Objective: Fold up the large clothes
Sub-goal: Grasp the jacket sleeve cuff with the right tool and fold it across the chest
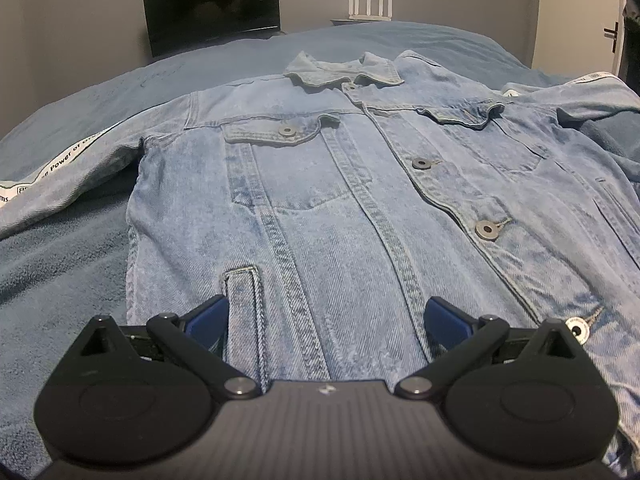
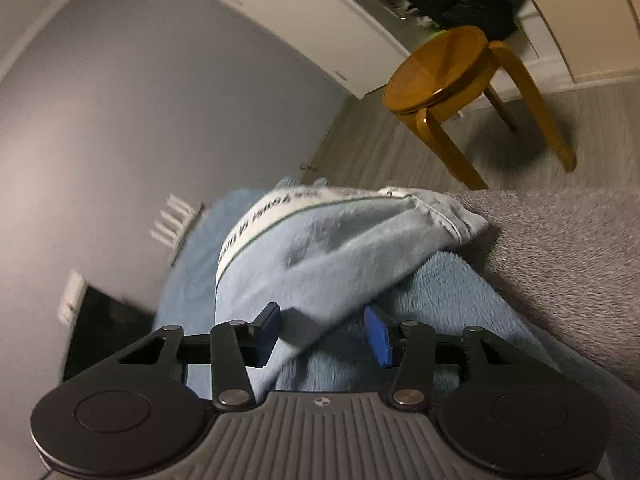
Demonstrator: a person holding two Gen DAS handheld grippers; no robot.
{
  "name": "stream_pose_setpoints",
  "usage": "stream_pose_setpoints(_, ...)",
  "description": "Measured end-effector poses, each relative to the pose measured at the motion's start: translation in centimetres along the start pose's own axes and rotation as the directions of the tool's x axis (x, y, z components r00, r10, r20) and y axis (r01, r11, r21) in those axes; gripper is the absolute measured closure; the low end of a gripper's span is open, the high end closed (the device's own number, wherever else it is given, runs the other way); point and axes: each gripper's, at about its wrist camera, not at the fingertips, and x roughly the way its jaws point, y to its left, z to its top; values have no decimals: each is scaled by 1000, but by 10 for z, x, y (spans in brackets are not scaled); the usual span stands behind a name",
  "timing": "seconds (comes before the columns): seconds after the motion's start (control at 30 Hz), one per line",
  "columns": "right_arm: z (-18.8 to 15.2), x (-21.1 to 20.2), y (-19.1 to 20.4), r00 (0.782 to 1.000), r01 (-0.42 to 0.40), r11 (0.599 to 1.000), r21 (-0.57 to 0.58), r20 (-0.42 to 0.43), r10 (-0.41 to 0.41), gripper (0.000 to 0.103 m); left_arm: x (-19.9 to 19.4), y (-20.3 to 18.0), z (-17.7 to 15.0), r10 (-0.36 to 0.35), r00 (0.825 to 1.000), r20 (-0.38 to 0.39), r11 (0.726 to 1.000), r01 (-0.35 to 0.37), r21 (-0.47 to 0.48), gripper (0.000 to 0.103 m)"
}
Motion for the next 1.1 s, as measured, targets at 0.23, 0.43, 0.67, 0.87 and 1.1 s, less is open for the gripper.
stream_pose_setpoints(0.23,11,27,-46,997,-74,956,286,38,66,50,2,-1,0,3,1000,-2,1000,-3,-4,0)
stream_pose_setpoints(0.43,5,39,-66,996,-86,908,409,31,81,57,2,-1,0,4,1000,-1,1000,-4,-5,0)
stream_pose_setpoints(0.67,28,16,10,985,-12,998,62,173,2,95,3,-2,0,4,1000,0,1000,-4,-4,0)
stream_pose_setpoints(0.87,-1,-17,141,948,25,875,-483,289,133,96,3,-1,0,7,1000,0,1000,-7,2,0)
stream_pose_setpoints(1.1,-128,-16,271,933,-86,500,-862,107,345,96,2,1,-3,-1,1000,11,1000,1,-1,0)
